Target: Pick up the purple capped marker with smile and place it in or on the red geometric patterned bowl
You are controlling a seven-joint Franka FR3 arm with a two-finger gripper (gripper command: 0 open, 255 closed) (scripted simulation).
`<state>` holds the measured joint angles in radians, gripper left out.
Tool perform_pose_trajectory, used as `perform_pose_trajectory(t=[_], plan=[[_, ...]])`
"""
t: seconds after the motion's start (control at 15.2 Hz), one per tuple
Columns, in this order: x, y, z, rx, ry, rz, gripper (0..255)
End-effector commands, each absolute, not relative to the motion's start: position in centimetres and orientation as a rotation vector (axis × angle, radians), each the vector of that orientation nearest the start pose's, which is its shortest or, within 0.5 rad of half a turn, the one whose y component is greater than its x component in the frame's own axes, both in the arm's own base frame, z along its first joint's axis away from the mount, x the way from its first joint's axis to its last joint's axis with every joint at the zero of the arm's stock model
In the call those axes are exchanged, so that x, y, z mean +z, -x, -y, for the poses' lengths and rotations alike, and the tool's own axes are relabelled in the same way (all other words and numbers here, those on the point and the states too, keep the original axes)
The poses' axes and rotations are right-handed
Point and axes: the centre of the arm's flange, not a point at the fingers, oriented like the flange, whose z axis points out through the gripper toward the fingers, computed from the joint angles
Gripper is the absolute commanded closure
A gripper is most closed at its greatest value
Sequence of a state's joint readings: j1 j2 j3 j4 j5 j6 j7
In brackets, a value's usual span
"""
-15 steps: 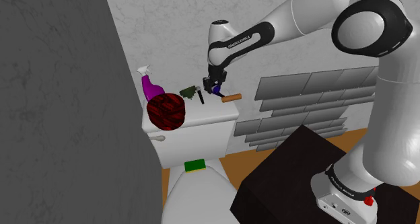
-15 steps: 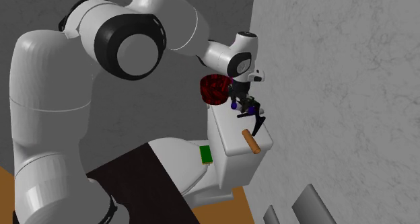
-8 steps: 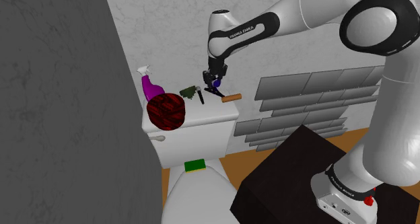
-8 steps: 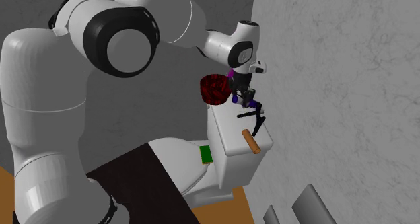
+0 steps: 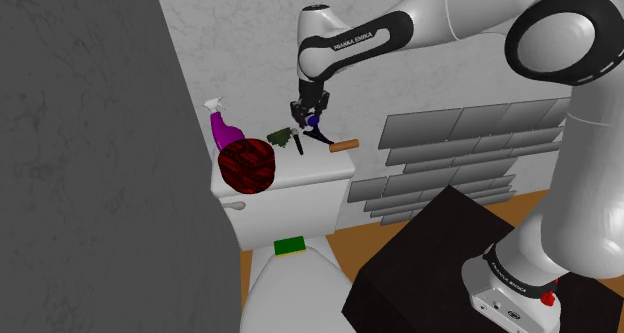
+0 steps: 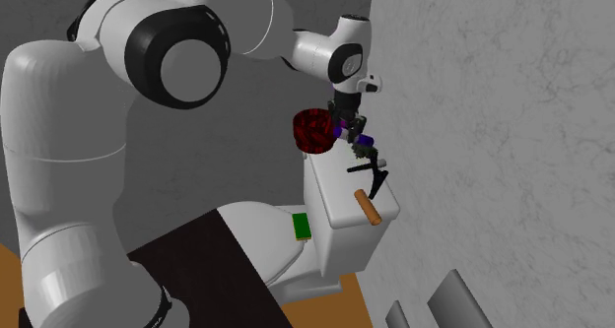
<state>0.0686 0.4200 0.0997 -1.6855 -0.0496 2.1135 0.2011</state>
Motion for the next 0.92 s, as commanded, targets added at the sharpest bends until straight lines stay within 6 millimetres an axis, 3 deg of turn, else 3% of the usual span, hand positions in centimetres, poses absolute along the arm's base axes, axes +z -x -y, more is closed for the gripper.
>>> perform_pose_trajectory(t=[0.0,0.86], plan=[[35.9,-65.9,-12.9,-0.016,3.142,-0.027,255],[35.8,-67.7,-30.0,-0.016,3.142,-0.027,255]])
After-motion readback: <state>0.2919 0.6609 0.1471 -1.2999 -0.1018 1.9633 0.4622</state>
